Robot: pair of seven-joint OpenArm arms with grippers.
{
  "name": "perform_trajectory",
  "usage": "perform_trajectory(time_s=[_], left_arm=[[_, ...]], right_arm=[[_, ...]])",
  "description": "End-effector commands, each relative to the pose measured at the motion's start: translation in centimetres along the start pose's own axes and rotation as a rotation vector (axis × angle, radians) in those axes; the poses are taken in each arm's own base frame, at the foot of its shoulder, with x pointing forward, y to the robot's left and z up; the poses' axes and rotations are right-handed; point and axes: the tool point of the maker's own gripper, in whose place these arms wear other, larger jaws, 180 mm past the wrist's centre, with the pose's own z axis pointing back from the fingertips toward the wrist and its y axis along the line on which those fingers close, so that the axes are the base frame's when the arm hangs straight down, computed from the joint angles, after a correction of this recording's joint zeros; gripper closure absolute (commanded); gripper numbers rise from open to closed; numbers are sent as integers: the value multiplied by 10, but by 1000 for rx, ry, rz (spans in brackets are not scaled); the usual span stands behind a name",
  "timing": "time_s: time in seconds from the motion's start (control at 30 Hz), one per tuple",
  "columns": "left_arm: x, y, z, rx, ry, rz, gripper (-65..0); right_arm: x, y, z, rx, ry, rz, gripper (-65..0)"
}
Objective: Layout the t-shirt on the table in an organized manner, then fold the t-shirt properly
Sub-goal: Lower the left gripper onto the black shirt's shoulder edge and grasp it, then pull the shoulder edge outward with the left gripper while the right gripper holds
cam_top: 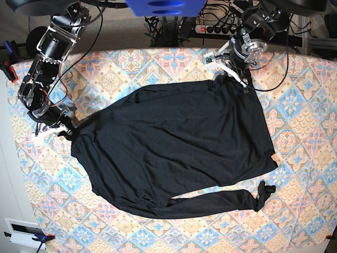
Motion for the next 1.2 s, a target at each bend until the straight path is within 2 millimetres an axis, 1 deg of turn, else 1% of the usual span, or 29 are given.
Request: perform_trajectory(time_s=[0.0,0.03,0.1,0.13,0.23,0.3,0.37,0.43,0.53,0.67,0.77,0.83,0.9,1.0,1.07,1.17], left_arm=[[-10,13,3,42,28,5,0],[-13,15,3,46,31,14,0],[-14,15,3,44,33,15,0],[-15,14,4,41,37,13,0],[-19,1,7,14,46,8,0],[-18,-2,10,7,39,9,0],[-25,-9,13,-10,53,-16,0],[-29,-9,16,-17,53,-33,0],[-34,-7,18,-16,60,-54,0],[-46,-13,22,-38,81,-93,0],[-47,-19,23,-60,77,-84,0],[-45,-18,25,-72,53,-81,0],[-45,-16,25,-86,20,-41,0],[-52,-8,27,-92,5,47,0],[-58,-5,29,-88,3,85,0],[-64,-4,31,-97,7,86,0]], right_arm=[[11,2,5,2,-24,22,0],[11,2,6,2,-25,25,0],[0,-7,9,-16,-8,16,0],[-3,-8,10,-20,-4,15,0],[-6,-11,10,-25,3,12,0],[-7,-12,11,-28,4,11,0],[-15,-17,13,-39,19,4,0],[-22,-23,15,-49,32,-2,0],[-24,-24,16,-52,34,-4,0],[-24,-25,17,-55,35,-5,0],[-31,-30,19,-65,47,-10,0],[-32,-31,20,-66,47,-11,0],[-31,-31,20,-68,46,-10,0],[-32,-32,21,-70,48,-12,0],[-32,-42,29,-91,40,-24,0],[-42,-51,35,-111,55,-34,0]])
